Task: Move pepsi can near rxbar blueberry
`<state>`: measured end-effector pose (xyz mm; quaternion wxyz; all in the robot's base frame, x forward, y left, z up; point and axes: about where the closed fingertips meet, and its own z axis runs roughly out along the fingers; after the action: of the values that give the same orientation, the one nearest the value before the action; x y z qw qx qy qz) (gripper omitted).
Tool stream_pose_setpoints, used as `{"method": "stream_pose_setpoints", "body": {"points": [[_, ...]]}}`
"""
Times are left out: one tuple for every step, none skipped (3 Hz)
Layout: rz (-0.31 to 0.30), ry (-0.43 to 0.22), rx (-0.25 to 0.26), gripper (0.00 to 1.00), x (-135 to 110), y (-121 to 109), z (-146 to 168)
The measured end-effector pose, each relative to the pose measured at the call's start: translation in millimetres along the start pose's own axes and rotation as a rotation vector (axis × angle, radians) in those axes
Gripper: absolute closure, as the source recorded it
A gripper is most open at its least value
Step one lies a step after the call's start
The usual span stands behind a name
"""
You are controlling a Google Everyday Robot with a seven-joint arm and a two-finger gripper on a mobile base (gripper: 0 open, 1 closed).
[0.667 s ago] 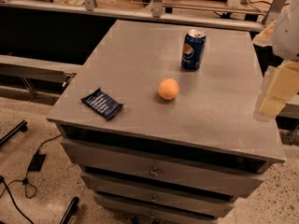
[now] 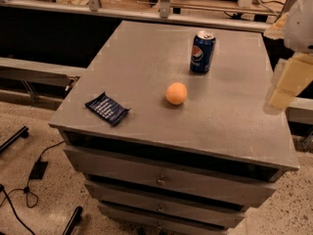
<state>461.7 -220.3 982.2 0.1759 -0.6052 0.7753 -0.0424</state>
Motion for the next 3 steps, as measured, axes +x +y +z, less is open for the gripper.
{"method": "stream_pose_setpoints", "body": {"points": [[0.009,-0.077,0.046,0.00,-8,-56,13],[0.018,-0.178,0.083,0.00,-24,-118,32],[0.079,-0.333,0.088,0.00,-48,-167,70]]}}
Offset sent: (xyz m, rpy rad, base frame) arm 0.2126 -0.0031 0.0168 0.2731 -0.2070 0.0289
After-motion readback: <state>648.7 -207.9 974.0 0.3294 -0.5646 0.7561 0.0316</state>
